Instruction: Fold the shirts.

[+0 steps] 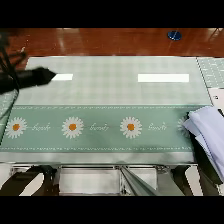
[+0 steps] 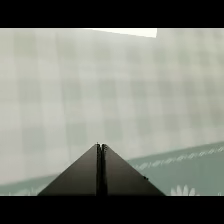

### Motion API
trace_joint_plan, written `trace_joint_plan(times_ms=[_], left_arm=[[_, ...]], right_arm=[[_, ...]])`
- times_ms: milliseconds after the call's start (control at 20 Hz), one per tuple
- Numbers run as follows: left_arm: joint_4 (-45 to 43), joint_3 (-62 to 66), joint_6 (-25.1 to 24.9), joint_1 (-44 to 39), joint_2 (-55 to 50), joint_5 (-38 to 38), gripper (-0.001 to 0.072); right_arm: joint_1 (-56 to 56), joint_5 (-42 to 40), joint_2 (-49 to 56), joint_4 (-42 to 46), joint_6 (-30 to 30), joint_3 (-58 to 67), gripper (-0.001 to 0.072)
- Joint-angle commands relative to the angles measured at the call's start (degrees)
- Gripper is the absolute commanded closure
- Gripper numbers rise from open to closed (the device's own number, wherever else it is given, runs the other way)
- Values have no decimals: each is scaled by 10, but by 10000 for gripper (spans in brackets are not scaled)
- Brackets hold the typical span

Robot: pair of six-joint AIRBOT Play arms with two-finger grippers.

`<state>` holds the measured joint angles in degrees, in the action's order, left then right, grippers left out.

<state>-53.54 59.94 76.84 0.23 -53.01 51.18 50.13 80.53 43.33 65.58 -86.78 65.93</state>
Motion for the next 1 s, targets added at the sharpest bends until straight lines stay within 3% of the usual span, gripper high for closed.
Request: trace_joint_plan(times_ms=[0,100,250,350,400,450,550,950], left_arm=[[2,199,-6,-30,-79,48,687],[2,304,-6,-82,-125,110,687],[-57,313,9,-160,-141,149,687],[-207,242,83,-191,-143,151,687],[-275,185,147,-192,-146,138,687],[-297,139,181,-183,-149,134,687],[-295,88,177,-162,-158,134,687],[-296,85,165,-128,-171,149,686]], right_arm=[[-211,-124,71,-156,47,78,691],[-371,-124,131,-77,34,120,691],[-566,-111,210,88,13,137,690],[-639,-83,263,226,-27,131,691],[-651,-76,288,277,-69,116,692],[-648,-75,307,287,-94,100,692],[-633,-75,334,272,-98,89,692],[-615,-74,343,278,-99,89,691]])
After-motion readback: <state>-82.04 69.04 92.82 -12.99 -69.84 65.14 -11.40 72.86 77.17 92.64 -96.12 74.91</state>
